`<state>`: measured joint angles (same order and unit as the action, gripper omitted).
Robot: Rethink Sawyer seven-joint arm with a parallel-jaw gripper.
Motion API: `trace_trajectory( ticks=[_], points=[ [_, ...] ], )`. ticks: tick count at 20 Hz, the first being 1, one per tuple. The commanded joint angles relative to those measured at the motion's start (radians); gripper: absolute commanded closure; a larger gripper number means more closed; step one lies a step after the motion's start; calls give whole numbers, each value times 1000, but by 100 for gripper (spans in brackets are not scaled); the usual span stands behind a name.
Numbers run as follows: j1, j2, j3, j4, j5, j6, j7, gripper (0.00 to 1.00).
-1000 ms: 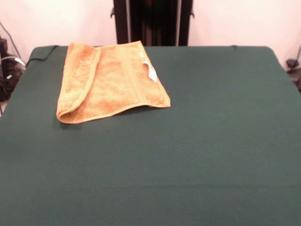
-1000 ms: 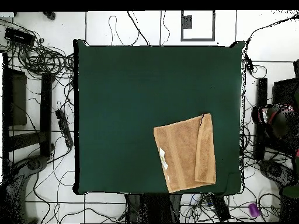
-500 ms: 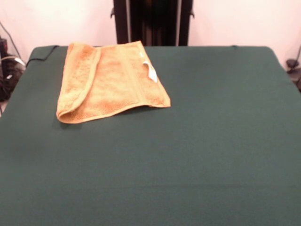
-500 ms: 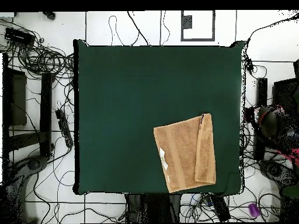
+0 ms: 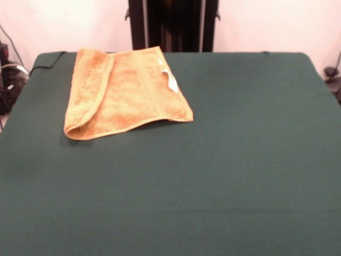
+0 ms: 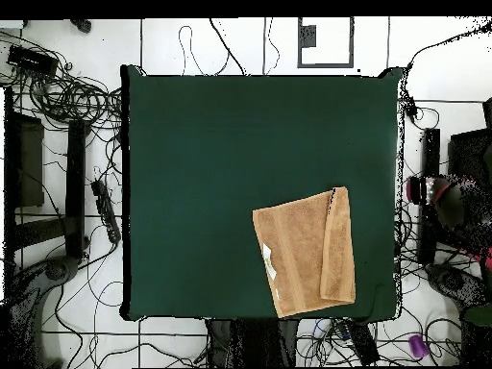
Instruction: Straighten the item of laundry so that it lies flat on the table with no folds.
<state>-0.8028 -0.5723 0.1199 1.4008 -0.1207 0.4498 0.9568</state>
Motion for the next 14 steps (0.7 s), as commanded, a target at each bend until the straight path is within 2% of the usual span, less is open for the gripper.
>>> trace_trajectory(
  ticks=[1, 7, 8, 10, 12, 14],
  points=[
    [-36, 76, 100, -142, -3, 222, -31, 0],
    [-78, 314, 195, -735, -87, 609, -318, 0],
    [-80, 366, 229, -857, -114, 680, -377, 0],
    [-81, 431, 295, -1024, -173, 776, -461, 0],
    [-88, 471, 389, -1141, -258, 852, -545, 0],
    [-98, 478, 469, -1176, -329, 888, -604, 0]
  ],
)
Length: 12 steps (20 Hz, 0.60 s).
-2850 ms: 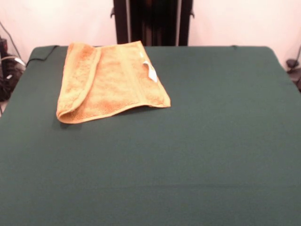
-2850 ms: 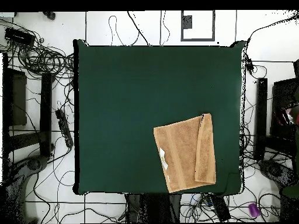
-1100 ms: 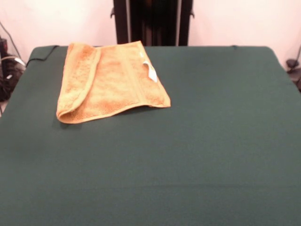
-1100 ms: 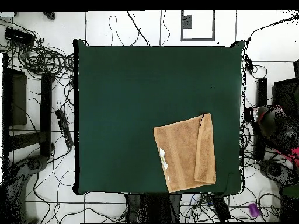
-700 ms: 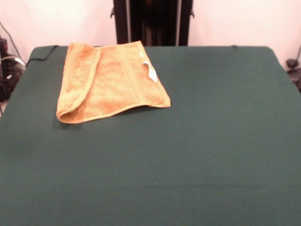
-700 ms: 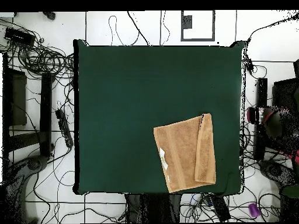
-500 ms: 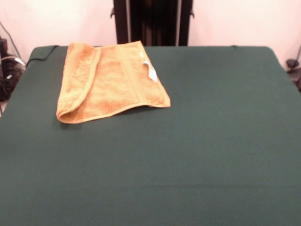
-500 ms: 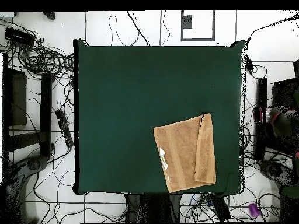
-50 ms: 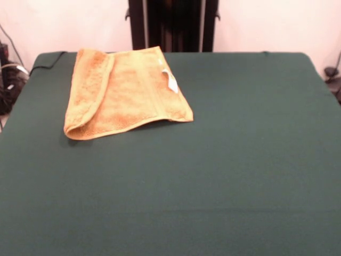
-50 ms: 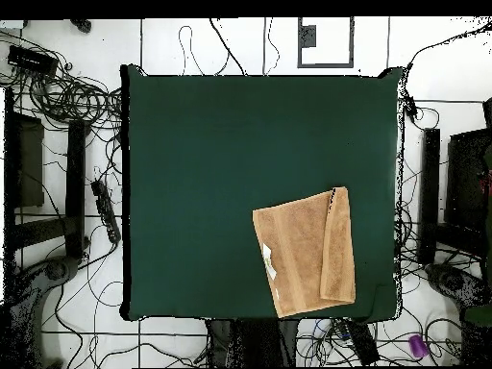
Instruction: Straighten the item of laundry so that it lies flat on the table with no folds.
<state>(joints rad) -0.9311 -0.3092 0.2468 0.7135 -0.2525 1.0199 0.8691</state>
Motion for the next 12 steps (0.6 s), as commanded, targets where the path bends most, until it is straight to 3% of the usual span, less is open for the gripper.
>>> trace_trajectory(
  ticks=[1, 3, 9, 12],
  points=[
    [25, 215, 380, -497, -228, 332, -550, 0],
    [10, 215, 475, -517, -313, 370, -605, 0],
    [-58, 197, 853, -547, -682, 508, -775, 0],
    [-83, 193, 963, -547, -797, 553, -847, 0]
  ],
)
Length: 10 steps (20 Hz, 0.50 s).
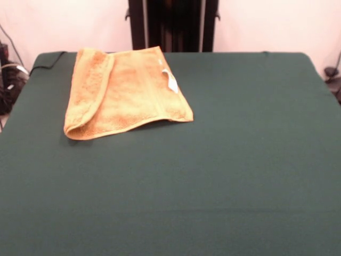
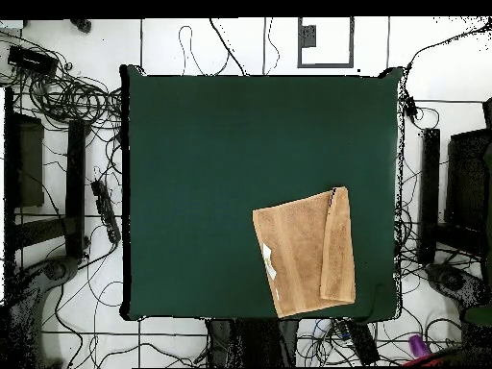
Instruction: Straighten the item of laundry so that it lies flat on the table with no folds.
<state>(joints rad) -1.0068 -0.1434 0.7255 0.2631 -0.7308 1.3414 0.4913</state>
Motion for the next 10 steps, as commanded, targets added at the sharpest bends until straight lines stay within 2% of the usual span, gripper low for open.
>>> trace_trajectory(
  ticks=[1, 3, 5, 8, 10],
  points=[
    [-18, 27, 530, -97, -365, 244, -486, 0],
    [-38, 29, 605, -95, -441, 267, -525, 0],
    [-55, 28, 625, -83, -464, 280, -549, 0],
    [-76, 24, 573, -43, -415, 263, -519, 0],
    [-81, 24, 550, -24, -390, 246, -459, 0]
  ],
)
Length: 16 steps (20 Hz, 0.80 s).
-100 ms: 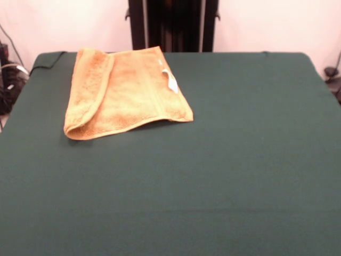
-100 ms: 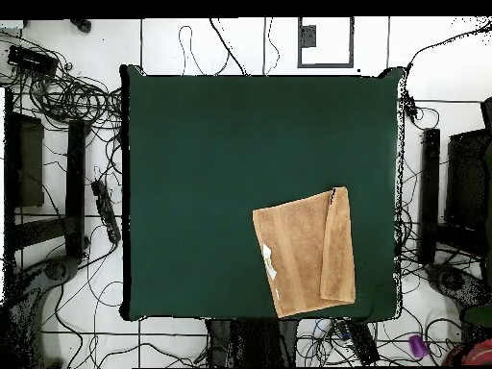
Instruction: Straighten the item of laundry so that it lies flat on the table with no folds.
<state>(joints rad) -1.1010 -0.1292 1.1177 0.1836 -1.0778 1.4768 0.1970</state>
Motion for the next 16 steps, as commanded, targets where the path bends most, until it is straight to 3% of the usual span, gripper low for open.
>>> trace_trajectory(
  ticks=[1, 3, 4, 6, 7, 10, 13, 16],
  points=[
    [10, 9, 146, 64, -30, 102, -135, 0],
    [4, 9, 124, 83, -5, 85, -75, 0],
    [-3, 3, 71, 121, 48, 58, -34, 0],
    [-32, -28, -74, 266, 187, -42, 105, 0],
    [-58, -64, -153, 390, 260, -124, 202, 0],
    [-104, -145, -268, 634, 360, -289, 373, 0],
    [-128, -202, -324, 802, 401, -415, 526, 0],
    [-129, -232, -365, 883, 429, -493, 624, 0]
  ],
)
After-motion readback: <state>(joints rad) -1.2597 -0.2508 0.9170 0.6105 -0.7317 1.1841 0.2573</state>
